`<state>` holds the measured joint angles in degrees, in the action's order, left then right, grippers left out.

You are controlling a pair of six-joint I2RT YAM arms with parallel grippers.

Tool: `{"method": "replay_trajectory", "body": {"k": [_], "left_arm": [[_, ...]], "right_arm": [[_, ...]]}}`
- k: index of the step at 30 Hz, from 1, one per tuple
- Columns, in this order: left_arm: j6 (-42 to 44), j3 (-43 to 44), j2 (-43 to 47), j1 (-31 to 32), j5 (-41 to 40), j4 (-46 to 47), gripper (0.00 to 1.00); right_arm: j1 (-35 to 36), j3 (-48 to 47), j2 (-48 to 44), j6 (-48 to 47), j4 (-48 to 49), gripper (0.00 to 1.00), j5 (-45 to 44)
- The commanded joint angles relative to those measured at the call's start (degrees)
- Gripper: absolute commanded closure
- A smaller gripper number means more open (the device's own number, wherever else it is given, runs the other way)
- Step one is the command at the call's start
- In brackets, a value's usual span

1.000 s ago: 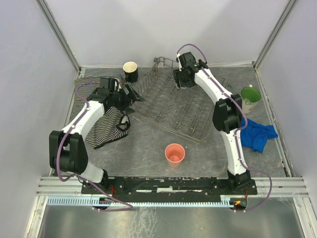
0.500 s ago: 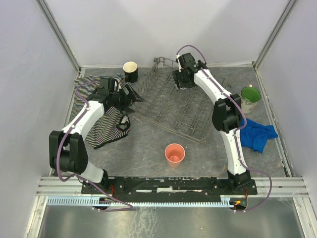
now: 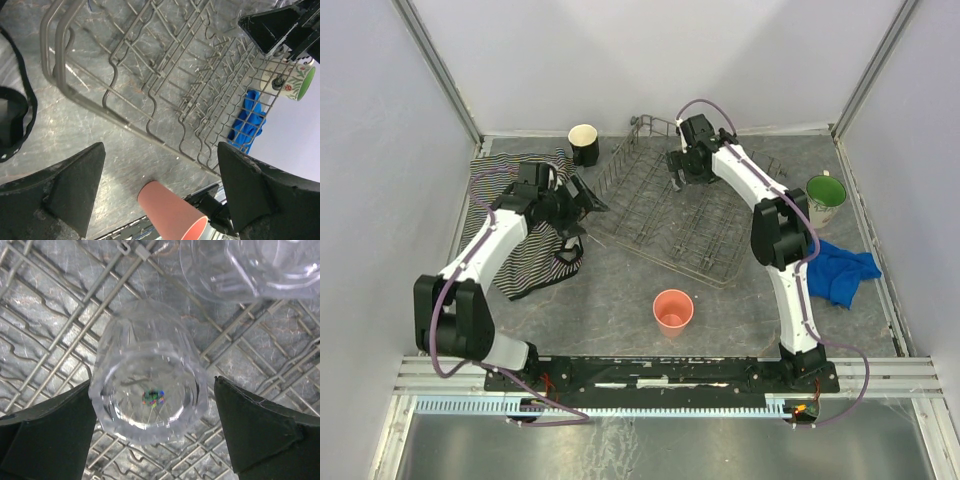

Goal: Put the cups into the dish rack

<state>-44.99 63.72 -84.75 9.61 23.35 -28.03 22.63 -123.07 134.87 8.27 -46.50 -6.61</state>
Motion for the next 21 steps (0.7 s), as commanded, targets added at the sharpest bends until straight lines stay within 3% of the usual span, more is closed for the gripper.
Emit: {"method": "replay_trajectory", "body": {"k": [1,12,21], "left_arm": [[3.35,-2.37,7.83,0.2,-2.07,-3.75,0.01],[4.2,-5.56,19.74,4.32,-6.62,-11.95,0.01],[-2.05,-2.45,19.15,31.67,-25.96,-19.16,0.04]], "right_arm": [[0.05,3.05,-7.86,1.01,2.36,0.0,-0.27],[0.24,8.92,-17.65,2.66,1.62,0.0,0.18],[0.22,14.02,-31.07,3.48,-3.86,0.0,-3.98]]}}
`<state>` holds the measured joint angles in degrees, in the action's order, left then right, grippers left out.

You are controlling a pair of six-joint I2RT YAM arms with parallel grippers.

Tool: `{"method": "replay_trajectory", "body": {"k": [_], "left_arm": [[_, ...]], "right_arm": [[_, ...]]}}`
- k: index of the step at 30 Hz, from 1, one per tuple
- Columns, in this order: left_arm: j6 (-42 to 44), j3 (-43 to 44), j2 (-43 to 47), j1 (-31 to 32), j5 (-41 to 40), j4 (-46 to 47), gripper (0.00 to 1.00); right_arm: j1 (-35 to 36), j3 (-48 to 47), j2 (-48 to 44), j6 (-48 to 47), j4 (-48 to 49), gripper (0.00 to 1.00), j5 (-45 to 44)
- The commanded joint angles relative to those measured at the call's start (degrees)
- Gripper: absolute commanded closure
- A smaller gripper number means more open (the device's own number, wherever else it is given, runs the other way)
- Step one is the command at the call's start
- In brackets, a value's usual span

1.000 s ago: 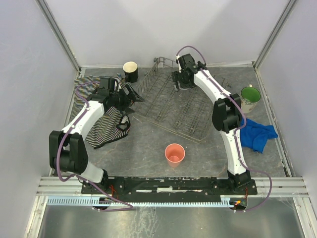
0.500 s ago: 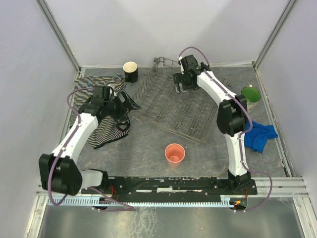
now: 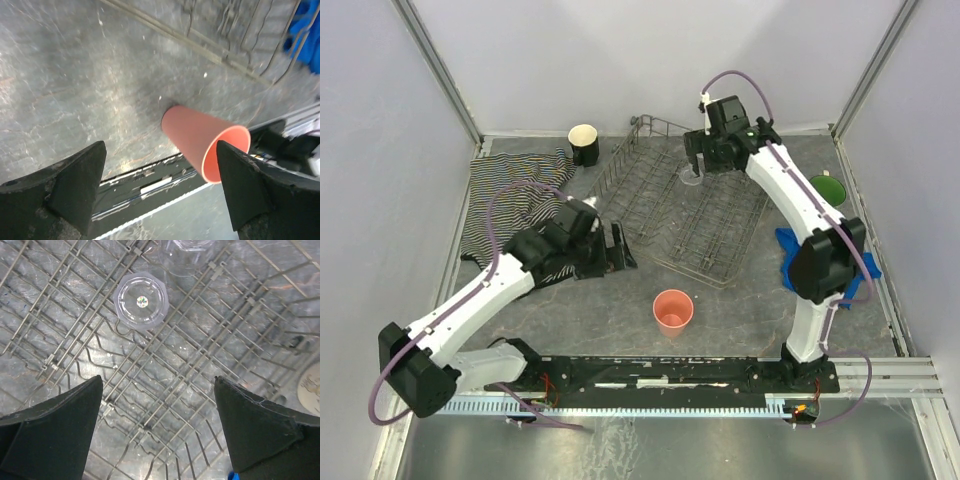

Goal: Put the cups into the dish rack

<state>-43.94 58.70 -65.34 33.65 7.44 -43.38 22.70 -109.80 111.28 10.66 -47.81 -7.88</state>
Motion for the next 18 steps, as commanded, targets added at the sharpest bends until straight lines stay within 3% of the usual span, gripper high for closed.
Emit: {"method": "replay_trajectory", "body": {"k": [1,6,18], "left_arm": [[-3.66,2.75,-0.97,9.78,-11.16,-3.96,0.05],[-5.09,4.36,-4.97,16.17,-15.49,-3.98,0.07],[-5.27,7.95,-12.25,22.58,-16.79,-2.95,0.11]], "right_arm": [[0.15,1.23,-8.98,1.4,-3.47,0.0,-2.89],[0.08,6.61,-16.86,3.37,-4.76,0.0,-1.99],[-0.04,18.27,-26.65,4.0,-5.01,0.0,-2.58]]}}
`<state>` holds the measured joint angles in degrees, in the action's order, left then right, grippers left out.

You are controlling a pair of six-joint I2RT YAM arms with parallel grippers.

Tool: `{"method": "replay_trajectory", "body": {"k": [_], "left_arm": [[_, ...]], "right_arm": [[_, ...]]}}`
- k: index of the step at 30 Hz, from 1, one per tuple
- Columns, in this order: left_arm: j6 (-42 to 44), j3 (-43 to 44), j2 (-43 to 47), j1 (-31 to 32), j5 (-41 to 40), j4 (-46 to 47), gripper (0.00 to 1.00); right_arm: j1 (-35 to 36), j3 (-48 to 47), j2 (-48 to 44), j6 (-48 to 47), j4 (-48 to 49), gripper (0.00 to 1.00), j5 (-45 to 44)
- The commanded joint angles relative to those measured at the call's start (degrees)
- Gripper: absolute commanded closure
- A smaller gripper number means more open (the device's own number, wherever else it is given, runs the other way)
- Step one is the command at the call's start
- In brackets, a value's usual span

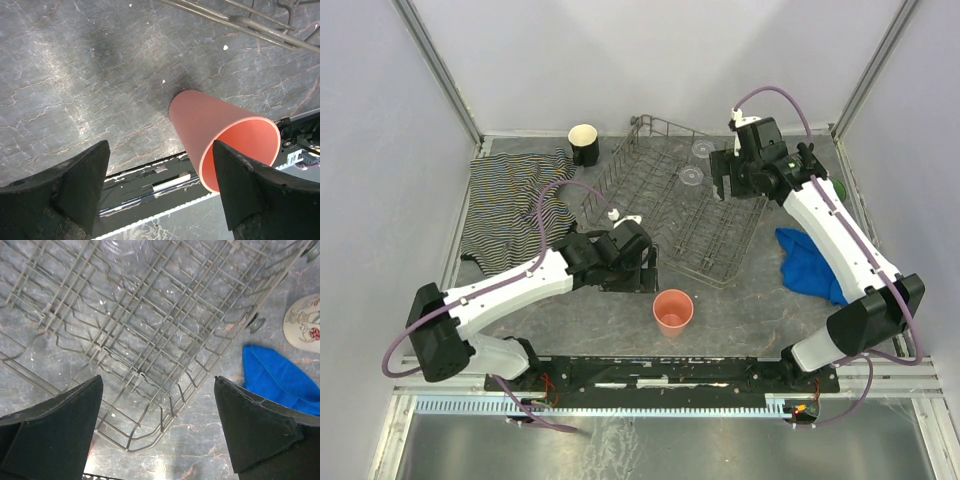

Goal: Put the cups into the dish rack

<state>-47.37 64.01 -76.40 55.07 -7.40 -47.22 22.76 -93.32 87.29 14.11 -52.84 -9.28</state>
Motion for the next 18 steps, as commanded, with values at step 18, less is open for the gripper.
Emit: {"method": "replay_trajectory", "body": {"k": [18], "left_arm": [[-2.47,5.05,-6.98,5.1,-3.69,-0.02,0.17]], "right_arm": [[-1.41,3.46,-2.83,-0.86,0.58,0.0,-0.1]]}}
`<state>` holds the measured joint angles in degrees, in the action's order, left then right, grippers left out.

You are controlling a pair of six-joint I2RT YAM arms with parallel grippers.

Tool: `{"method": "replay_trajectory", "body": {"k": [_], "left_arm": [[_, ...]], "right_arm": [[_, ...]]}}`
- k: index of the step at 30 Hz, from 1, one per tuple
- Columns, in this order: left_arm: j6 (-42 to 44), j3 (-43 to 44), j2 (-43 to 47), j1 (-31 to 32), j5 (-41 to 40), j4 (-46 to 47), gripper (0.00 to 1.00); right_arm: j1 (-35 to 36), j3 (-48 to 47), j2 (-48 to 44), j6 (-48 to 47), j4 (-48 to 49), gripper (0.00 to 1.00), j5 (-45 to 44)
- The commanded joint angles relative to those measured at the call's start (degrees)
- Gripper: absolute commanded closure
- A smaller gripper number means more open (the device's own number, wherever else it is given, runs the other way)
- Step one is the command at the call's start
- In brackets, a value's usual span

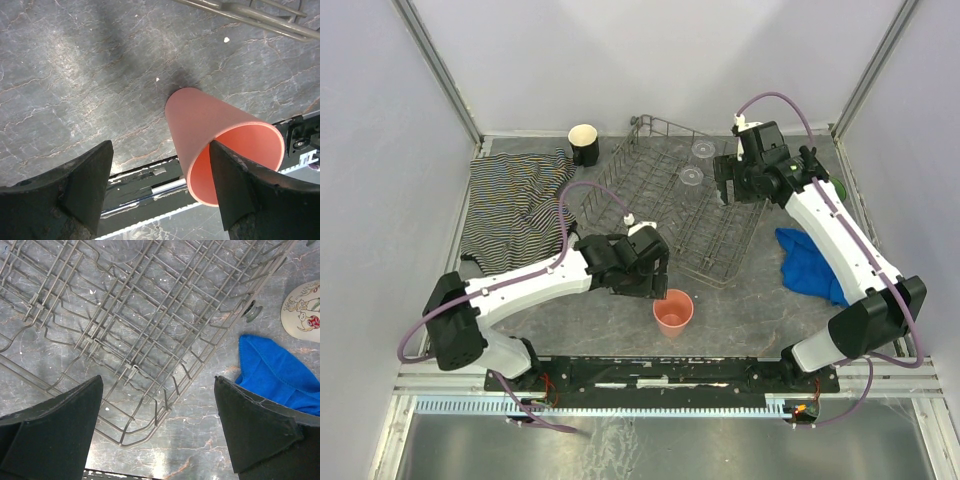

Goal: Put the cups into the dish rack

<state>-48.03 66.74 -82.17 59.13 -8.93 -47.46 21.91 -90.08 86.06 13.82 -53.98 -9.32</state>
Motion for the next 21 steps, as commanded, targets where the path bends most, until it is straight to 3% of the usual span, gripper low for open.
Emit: {"method": "replay_trajectory", "body": {"k": [1,7,10,15,18,21], "left_arm": [[-1.8,2.46,-1.54,1.19,-2.21,0.18,0.18],[-1.97,3.16,-3.78,2.45,-2.52,0.18,0.29],[-1.99,3.63,-5.43,2.89,-2.5,0.24,0.45],[-2.11,3.69,-7.88,3.67,-1.88,0.71,0.5],[-2.16,3.42,-8.78,4.14,-1.83,0.68,0.66],[-2.16,3.29,-8.71,4.15,-2.13,0.55,0.89]], "right_arm": [[-0.64,0.36,-1.48,-0.63,1.84,0.0,0.06],[-0.82,1.53,-1.74,-0.81,2.11,0.0,0.68],[-0.82,2.03,-2.24,-0.9,2.04,0.0,0.79],[-1.04,3.17,-3.22,-1.03,2.03,0.0,1.01],[-1.24,3.73,-3.86,-0.99,2.03,0.0,1.21],[-1.4,4.07,-4.35,-0.99,2.03,0.0,1.43]]}}
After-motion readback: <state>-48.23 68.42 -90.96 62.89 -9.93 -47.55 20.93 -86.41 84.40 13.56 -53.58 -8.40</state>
